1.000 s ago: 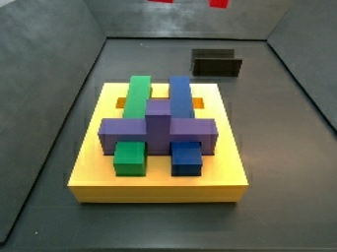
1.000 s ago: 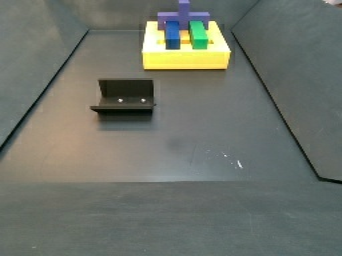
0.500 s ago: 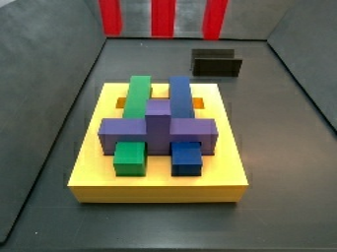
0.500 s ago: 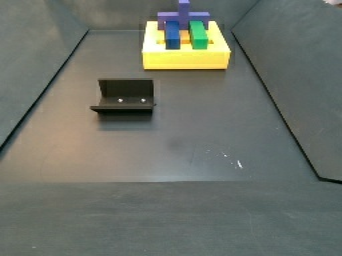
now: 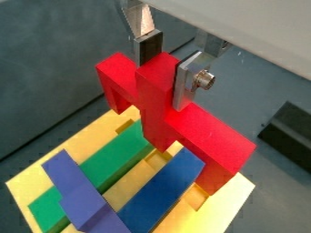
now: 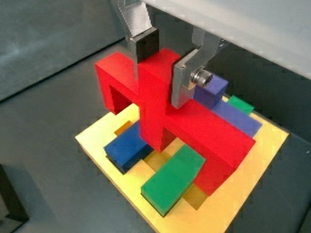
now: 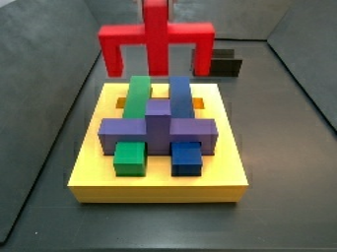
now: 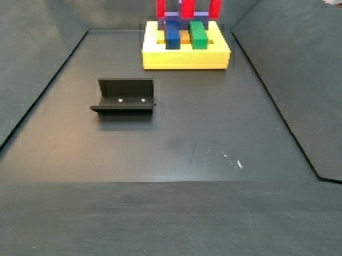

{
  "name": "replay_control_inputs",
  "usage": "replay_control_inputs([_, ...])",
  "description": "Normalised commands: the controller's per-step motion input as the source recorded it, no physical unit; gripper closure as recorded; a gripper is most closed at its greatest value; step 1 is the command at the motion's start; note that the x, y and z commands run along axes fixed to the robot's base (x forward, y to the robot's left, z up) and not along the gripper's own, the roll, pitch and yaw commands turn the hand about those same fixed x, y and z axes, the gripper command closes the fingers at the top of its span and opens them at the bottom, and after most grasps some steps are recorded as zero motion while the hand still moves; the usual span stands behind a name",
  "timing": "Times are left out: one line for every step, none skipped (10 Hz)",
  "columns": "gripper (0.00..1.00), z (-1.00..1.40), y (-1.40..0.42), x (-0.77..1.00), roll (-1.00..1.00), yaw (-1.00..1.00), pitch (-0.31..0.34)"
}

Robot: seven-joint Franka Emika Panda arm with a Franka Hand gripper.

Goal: Pick up the red object. Move up. Place the red object on the fixture. Regrasp the red object. Move to above the board. Insert the red object.
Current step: Insert the red object.

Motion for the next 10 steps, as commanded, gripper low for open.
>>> replay_control_inputs([1.00, -0.29, 0.00, 0.00, -0.01, 0.00, -0.030])
replay_control_inputs([1.00, -0.31, 0.00, 0.19, 0.00, 0.00, 0.000])
replay_control_inputs([1.00, -0.27, 0.00, 0.08, 0.00, 0.00, 0.000])
replay_control_inputs([1.00, -0.25, 0.00, 0.00, 0.00, 0.00, 0.000])
replay_control_inputs([1.00, -0.25, 0.00, 0.00, 0.00, 0.00, -0.013])
replay_control_inputs([1.00, -0.27, 0.00, 0.00, 0.00, 0.00, -0.024])
replay_control_inputs([1.00, -0.22, 0.00, 0.00, 0.00, 0.00, -0.033])
replay_control_inputs([1.00, -0.16, 0.00, 0.00, -0.01, 0.00, -0.026])
replay_control_inputs([1.00, -0.20, 0.00, 0.00, 0.00, 0.00, -0.036])
replay_control_inputs([1.00, -0.25, 0.02, 0.00, 0.00, 0.00, -0.043])
